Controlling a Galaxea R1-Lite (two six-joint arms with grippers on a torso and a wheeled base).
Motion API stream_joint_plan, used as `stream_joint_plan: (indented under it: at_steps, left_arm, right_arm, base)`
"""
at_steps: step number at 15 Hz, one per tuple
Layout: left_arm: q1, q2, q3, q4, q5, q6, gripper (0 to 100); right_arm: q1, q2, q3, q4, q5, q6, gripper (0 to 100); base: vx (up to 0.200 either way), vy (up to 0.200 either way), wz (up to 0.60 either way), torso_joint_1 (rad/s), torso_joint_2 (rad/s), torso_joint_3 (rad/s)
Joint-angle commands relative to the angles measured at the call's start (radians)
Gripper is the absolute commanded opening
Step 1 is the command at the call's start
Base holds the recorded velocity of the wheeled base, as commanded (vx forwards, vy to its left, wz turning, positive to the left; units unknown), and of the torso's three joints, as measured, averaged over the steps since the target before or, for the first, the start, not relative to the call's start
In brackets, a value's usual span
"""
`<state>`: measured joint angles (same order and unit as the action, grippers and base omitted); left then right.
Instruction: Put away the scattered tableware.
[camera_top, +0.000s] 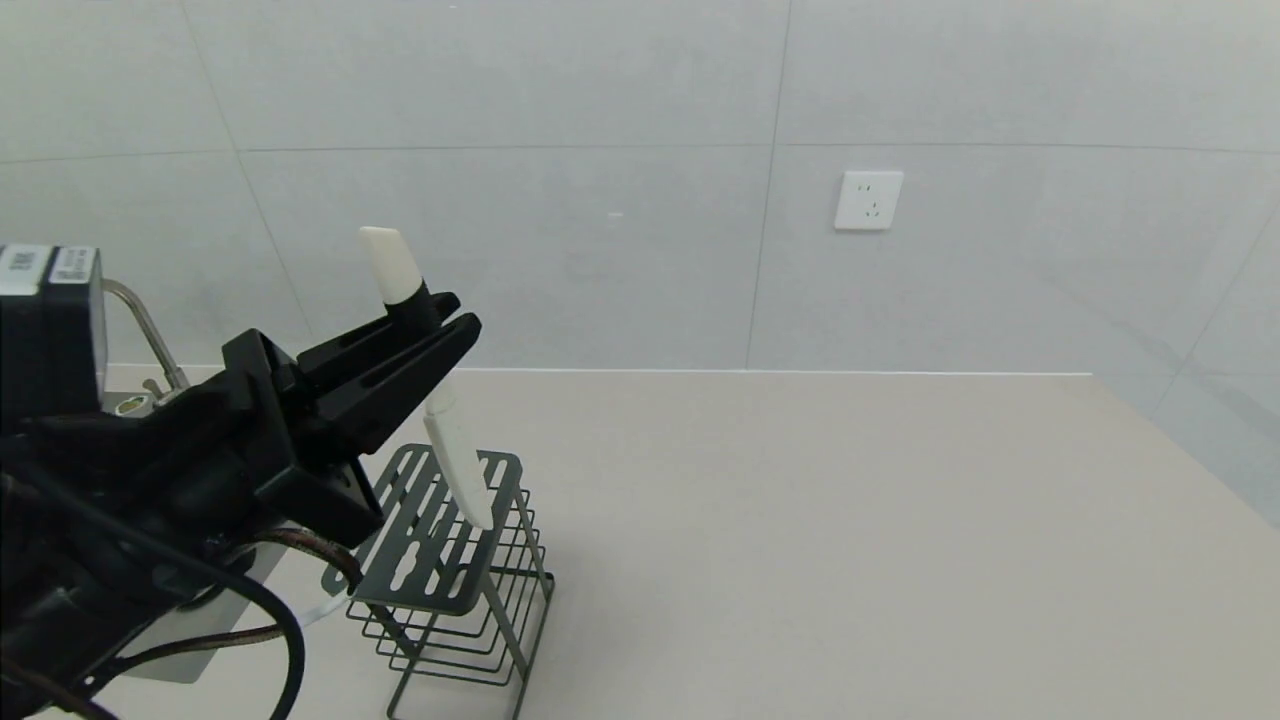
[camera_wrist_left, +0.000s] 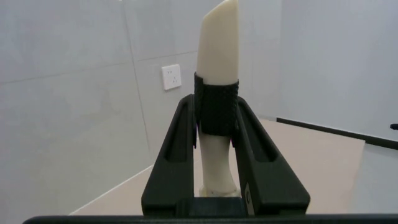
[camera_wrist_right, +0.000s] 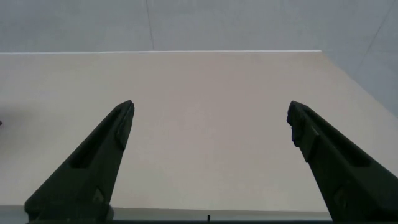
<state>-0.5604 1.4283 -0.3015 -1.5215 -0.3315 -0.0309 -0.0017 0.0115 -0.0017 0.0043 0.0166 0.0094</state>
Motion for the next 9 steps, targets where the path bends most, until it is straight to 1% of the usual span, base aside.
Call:
stream_joint_plan:
  at_steps: [1, 2, 3, 4, 5, 6, 9]
  left_arm:
    - [0.001, 0.037, -0.005, 0.000, -0.001, -0.001, 0]
    - [0.043, 0.049, -0.008, -0.003, -0.060, 0.000, 0]
    - [0.043, 0.049, -0.008, -0.003, -0.060, 0.000, 0]
    - [0.146, 0.081, -0.019, -0.034, -0.141, 0.003, 0]
    - [0.180, 0.103, -0.033, -0.049, -0.199, 0.003, 0]
    - [0.186, 0.118, -0.036, -0.049, -0.222, 0.003, 0]
    - [0.185, 0.136, -0.036, -0.049, -0.227, 0.006, 0]
  right_arm:
    - [0.000, 0.004, 0.000, 0.000, 0.000, 0.000, 100]
    - [0.000, 0.004, 0.000, 0.000, 0.000, 0.003, 100]
    - [0.000, 0.004, 0.000, 0.000, 0.000, 0.003, 100]
    - [0.000, 0.004, 0.000, 0.000, 0.000, 0.004, 100]
    - [0.000, 0.004, 0.000, 0.002, 0.000, 0.006, 100]
    - [0.000, 0.004, 0.000, 0.000, 0.000, 0.006, 100]
    - [0.000, 0.004, 0.000, 0.002, 0.000, 0.006, 100]
  base:
    - [0.000, 0.000, 0.00, 0.000, 0.00, 0.000]
    - [0.000, 0.000, 0.00, 0.000, 0.00, 0.000]
    - [0.000, 0.000, 0.00, 0.000, 0.00, 0.000]
    - [0.000, 0.000, 0.00, 0.000, 0.00, 0.000]
    - [0.000, 0.000, 0.00, 0.000, 0.00, 0.000]
    - [0.000, 0.000, 0.00, 0.000, 0.00, 0.000]
    - [0.000, 0.000, 0.00, 0.000, 0.00, 0.000]
